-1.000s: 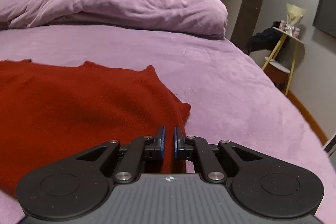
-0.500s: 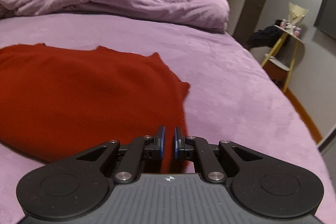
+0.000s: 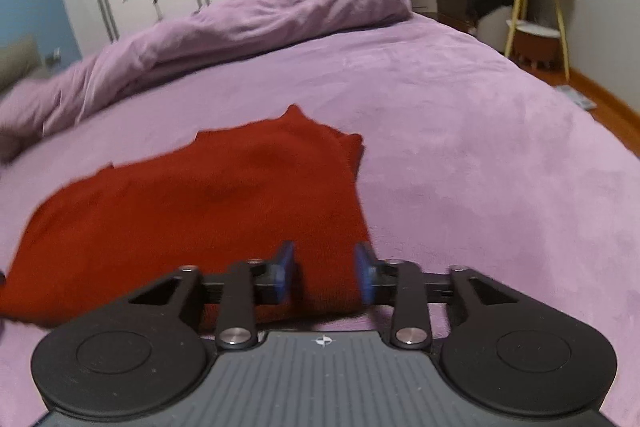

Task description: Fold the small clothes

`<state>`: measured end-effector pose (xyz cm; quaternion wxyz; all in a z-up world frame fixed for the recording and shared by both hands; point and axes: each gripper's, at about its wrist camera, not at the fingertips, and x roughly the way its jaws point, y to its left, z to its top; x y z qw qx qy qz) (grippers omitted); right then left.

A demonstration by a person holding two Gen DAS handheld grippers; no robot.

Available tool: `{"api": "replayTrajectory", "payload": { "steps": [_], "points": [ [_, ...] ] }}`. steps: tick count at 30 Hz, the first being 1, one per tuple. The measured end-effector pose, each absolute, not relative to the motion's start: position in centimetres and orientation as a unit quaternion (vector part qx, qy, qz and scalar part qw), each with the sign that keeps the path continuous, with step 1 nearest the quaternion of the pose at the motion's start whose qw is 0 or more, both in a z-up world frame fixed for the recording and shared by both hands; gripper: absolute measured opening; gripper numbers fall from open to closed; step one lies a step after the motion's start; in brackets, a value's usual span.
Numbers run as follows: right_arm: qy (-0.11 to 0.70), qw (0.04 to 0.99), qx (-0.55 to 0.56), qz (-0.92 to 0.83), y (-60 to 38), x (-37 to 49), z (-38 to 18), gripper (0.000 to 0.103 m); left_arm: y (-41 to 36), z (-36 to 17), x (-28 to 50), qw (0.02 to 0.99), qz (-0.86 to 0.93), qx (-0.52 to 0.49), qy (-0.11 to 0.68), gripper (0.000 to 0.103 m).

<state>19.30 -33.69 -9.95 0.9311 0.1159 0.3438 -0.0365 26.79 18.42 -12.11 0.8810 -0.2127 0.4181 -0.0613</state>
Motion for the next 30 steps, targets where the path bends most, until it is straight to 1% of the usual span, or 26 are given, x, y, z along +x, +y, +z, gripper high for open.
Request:
{"api": "replayTrajectory", "payload": {
  "steps": [1,2,3,5,8,10,11,12,13,14,16,18,19,20,22,24,25,26,29,30],
  "points": [
    [0.342,0.931,0.118,-0.041,-34.0,19.2,-9.9,0.046,18.6,-12.1,26.5,0.88,-0.058,-0.222,0.416,0.047],
    [0.342,0.932,0.114,-0.045,-34.2,19.2,-10.0,0.049,18.7,-12.0,26.3,0.879,-0.056,-0.231,0.413,0.057],
    [0.342,0.932,0.107,-0.051,-34.3,19.1,-10.1,0.049,18.8,-12.1,26.2,0.877,-0.056,-0.236,0.414,0.062],
    [0.348,0.93,0.108,-0.045,-34.5,19.3,-10.4,0.049,18.8,-12.5,25.9,0.869,-0.061,-0.243,0.427,0.062],
    [0.363,0.923,0.129,-0.021,-34.9,20.0,-11.2,0.048,18.8,-13.5,25.7,0.857,-0.065,-0.254,0.443,0.059],
    [0.364,0.92,0.143,-0.01,-34.9,20.3,-11.5,0.044,18.8,-13.6,25.9,0.856,-0.065,-0.264,0.44,0.052],
    [0.364,0.919,0.148,-0.007,-34.8,20.4,-11.6,0.034,18.9,-13.7,26.2,0.851,-0.063,-0.278,0.441,0.041],
    [0.364,0.919,0.151,-0.004,-34.7,20.6,-11.7,0.027,19.0,-13.8,26.4,0.849,-0.055,-0.284,0.442,0.029],
    [0.363,0.919,0.152,-0.005,-34.5,20.7,-11.6,0.022,19.0,-13.9,26.7,0.848,-0.049,-0.288,0.442,0.025],
    [0.358,0.922,0.148,-0.006,-34.3,20.8,-11.4,0.01,19.0,-13.9,26.8,0.848,-0.049,-0.29,0.44,0.022],
    [0.345,0.924,0.164,0.005,-34.3,20.7,-10.8,0.009,18.6,-13.0,26.4,0.863,-0.056,-0.275,0.42,0.021],
    [0.323,0.922,0.212,0.028,-35.1,20.3,-10.1,0.009,18.1,-11.6,25.7,0.886,-0.055,-0.238,0.394,0.021],
    [0.315,0.924,0.213,0.027,-35.3,20.1,-9.9,0.009,17.8,-11.2,25.5,0.893,-0.048,-0.22,0.39,0.021],
    [0.318,0.93,0.186,0.011,-35.1,20.1,-9.8,0.009,17.5,-11.1,25.5,0.897,-0.04,-0.199,0.392,0.021],
    [0.34,0.934,0.111,-0.02,-34.1,20.5,-10.3,0.009,16.3,-11.6,25.6,0.902,-0.024,-0.143,0.407,0.021],
    [0.353,0.934,0.044,-0.03,-32.5,20.6,-11.1,0.009,15.3,-12.1,25.6,0.905,-0.015,-0.105,0.411,0.025],
    [0.349,0.936,0.019,-0.035,-31.8,20.4,-11.1,0.009,15.0,-12.2,25.5,0.908,-0.009,-0.097,0.408,0.026],
    [0.346,0.938,-0.002,-0.04,-31.1,20.4,-11.0,0.01,15.1,-12.2,25.3,0.91,-0.001,-0.096,0.404,0.03],
    [0.346,0.935,-0.021,-0.073,-30.5,20.6,-10.7,0.01,16.3,-11.6,24.6,0.911,0.036,-0.12,0.392,0.043],
    [0.344,0.933,-0.038,-0.099,-30.3,20.7,-10.5,0.01,16.8,-11.5,24.2,0.912,0.049,-0.123,0.389,0.042]
  ]
}}
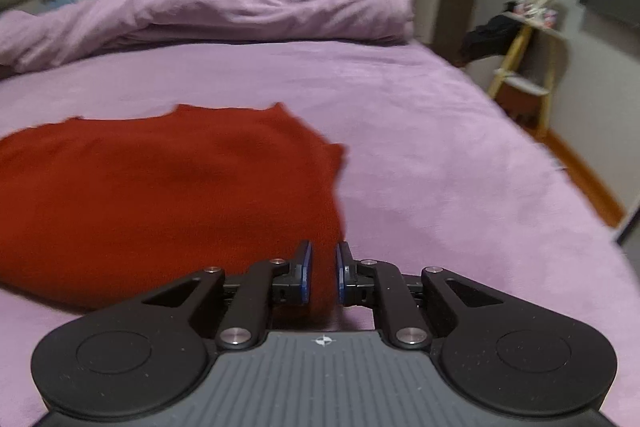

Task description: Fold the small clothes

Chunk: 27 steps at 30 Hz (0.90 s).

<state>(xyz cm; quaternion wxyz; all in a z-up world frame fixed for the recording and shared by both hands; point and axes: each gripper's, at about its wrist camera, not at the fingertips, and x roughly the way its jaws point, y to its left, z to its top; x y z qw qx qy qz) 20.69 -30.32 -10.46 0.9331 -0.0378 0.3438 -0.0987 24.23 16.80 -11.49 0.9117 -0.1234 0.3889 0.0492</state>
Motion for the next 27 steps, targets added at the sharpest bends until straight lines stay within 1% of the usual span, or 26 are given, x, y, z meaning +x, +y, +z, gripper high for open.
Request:
{"api": "replayTrajectory", "payload": {
  "steps": [2,4,5,6,8,11,12,14,15,17,20,21,24,27],
  "points": [
    [0.325,0.936,-0.06,-0.12,-29.9,20.4,-9.8,0.012,18.1,-11.1,23.4,0.906,0.05,-0.157,0.39,0.043],
    [0.294,0.95,-0.035,-0.104,-29.5,19.7,-8.6,0.014,19.6,-11.5,22.7,0.885,0.008,-0.242,0.398,0.045],
    [0.28,0.956,-0.019,-0.086,-28.9,19.3,-8.2,0.018,20.1,-12.0,22.5,0.868,-0.017,-0.291,0.403,0.051],
    [0.272,0.96,-0.012,-0.067,-28.0,19.0,-7.9,0.025,20.3,-12.7,22.4,0.847,-0.038,-0.336,0.411,0.052],
    [0.266,0.964,-0.007,-0.022,-25.4,19.2,-7.9,0.027,20.3,-14.4,22.6,0.807,-0.062,-0.403,0.427,0.051],
    [0.27,0.961,0.013,0.054,-20.8,19.5,-8.4,0.027,20.1,-16.0,23.6,0.779,-0.075,-0.456,0.423,0.051],
    [0.274,0.958,0.022,0.078,-19.3,19.8,-8.5,0.027,20.3,-16.4,24.1,0.777,-0.068,-0.469,0.415,0.046],
    [0.283,0.952,0.03,0.115,-16.2,20.3,-9.0,0.025,20.8,-17.2,25.0,0.763,-0.055,-0.503,0.403,0.04],
    [0.291,0.948,0.034,0.128,-14.8,20.6,-9.2,0.018,20.9,-17.6,25.4,0.755,-0.05,-0.518,0.398,0.034],
    [0.304,0.94,0.042,0.146,-12.4,21.2,-9.7,0.011,21.1,-18.0,26.1,0.751,-0.042,-0.533,0.389,0.026],
    [0.321,0.933,0.051,0.156,-10.0,22.5,-10.5,0.007,21.2,-18.6,26.7,0.748,-0.037,-0.545,0.378,0.026],
    [0.325,0.931,0.052,0.155,-9.5,22.8,-10.8,0.004,21.2,-18.6,26.9,0.749,-0.036,-0.545,0.376,0.026],
    [0.339,0.928,0.054,0.143,-8.4,23.6,-12.1,0.003,20.9,-18.5,27.3,0.757,-0.035,-0.54,0.368,0.024],
    [0.341,0.927,0.033,0.149,-7.9,23.2,-12.7,0.003,20.3,-17.5,27.4,0.783,-0.032,-0.502,0.366,0.024]
  ]
}}
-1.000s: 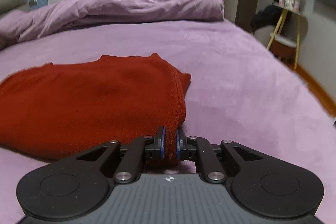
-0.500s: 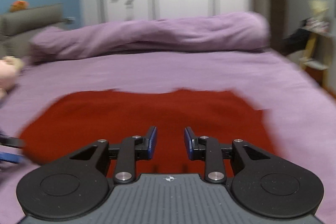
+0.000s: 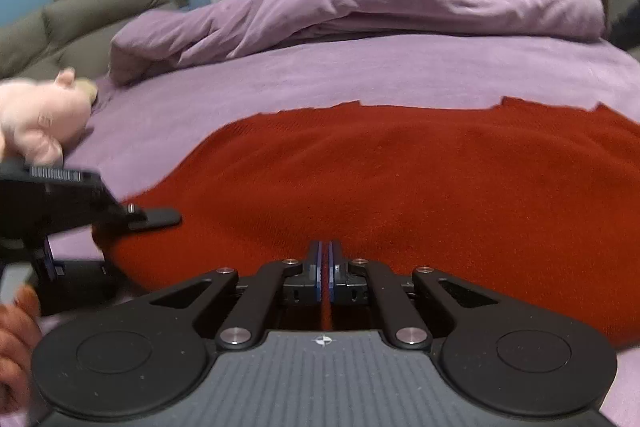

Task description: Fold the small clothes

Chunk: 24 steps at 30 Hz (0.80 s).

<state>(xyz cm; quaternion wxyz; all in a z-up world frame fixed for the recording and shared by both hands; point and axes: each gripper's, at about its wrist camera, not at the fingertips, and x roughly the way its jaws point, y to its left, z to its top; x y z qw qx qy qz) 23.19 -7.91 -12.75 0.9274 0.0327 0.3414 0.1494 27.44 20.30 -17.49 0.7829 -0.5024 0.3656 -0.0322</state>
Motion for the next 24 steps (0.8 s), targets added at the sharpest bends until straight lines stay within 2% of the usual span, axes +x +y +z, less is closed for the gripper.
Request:
{"api": "replayTrajectory", "payload": {
  "steps": [5,8,11,15,21,24],
  "points": [
    [0.323,0.93,0.052,0.169,-8.0,21.9,-11.8,0.003,19.5,-16.0,27.5,0.808,-0.026,-0.461,0.365,0.023],
    [0.353,0.917,0.052,0.18,-8.0,22.4,-13.1,0.003,19.3,-15.3,27.5,0.815,-0.02,-0.446,0.368,0.023],
    [0.371,0.906,0.065,0.192,-9.0,23.2,-11.5,0.003,19.0,-14.0,27.4,0.826,-0.021,-0.429,0.364,0.023],
    [0.33,0.922,0.103,0.175,-13.1,21.1,-9.5,0.004,17.8,-11.6,27.4,0.85,-0.027,-0.379,0.364,0.023],
    [0.32,0.93,0.159,0.089,-21.4,17.4,-9.6,0.004,10.9,-5.7,27.9,0.903,-0.09,-0.247,0.34,0.022],
    [0.308,0.933,0.18,0.056,-24.2,16.4,-9.4,0.005,5.8,-4.4,28.4,0.912,-0.132,-0.193,0.337,0.022]
  ]
}}
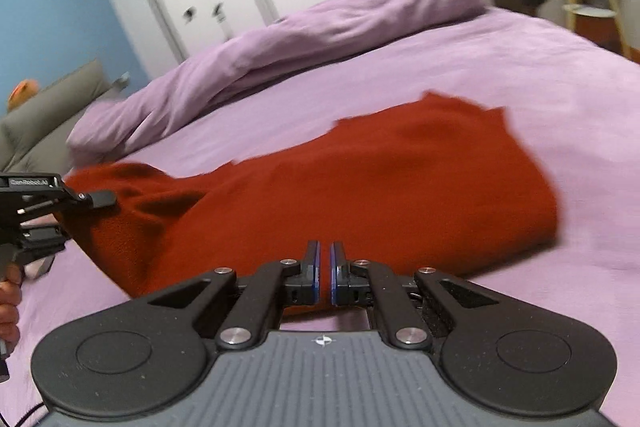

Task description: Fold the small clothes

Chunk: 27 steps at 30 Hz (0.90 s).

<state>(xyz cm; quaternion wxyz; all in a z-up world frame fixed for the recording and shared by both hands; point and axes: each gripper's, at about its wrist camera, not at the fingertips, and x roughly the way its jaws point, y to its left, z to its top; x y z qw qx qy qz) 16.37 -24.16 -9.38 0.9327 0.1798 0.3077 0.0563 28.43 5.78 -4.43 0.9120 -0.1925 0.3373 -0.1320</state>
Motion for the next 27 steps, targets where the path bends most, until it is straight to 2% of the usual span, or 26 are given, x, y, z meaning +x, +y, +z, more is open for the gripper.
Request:
{"api": "replayTrajectory", "payload": {
  "steps": [5,10,14,22,25,27],
  "points": [
    [0.29,0.935,0.201,0.033,-26.9,15.6,-9.2,0.005,-1.6,-6.6,28.7,0.904,-0.17,-0.138,0.367,0.022],
    [0.298,0.934,0.193,0.03,-28.2,15.6,-9.9,0.005,-5.4,-9.7,28.1,0.903,-0.182,-0.07,0.382,0.026],
    [0.313,0.929,0.194,0.026,-28.8,15.5,-10.4,0.005,-5.4,-9.5,27.3,0.895,-0.237,-0.054,0.375,0.056],
    [0.294,0.93,0.206,0.076,-27.1,17.7,-7.9,0.005,0.4,-7.0,23.8,0.893,-0.219,-0.139,0.368,0.054],
    [0.289,0.929,0.202,0.116,-24.9,19.2,-7.1,0.014,2.0,-7.3,24.1,0.902,-0.171,-0.14,0.372,0.053],
    [0.303,0.926,0.184,0.132,-23.2,20.3,-7.7,0.015,2.7,-7.8,24.7,0.898,-0.145,-0.149,0.387,0.052]
  ]
}}
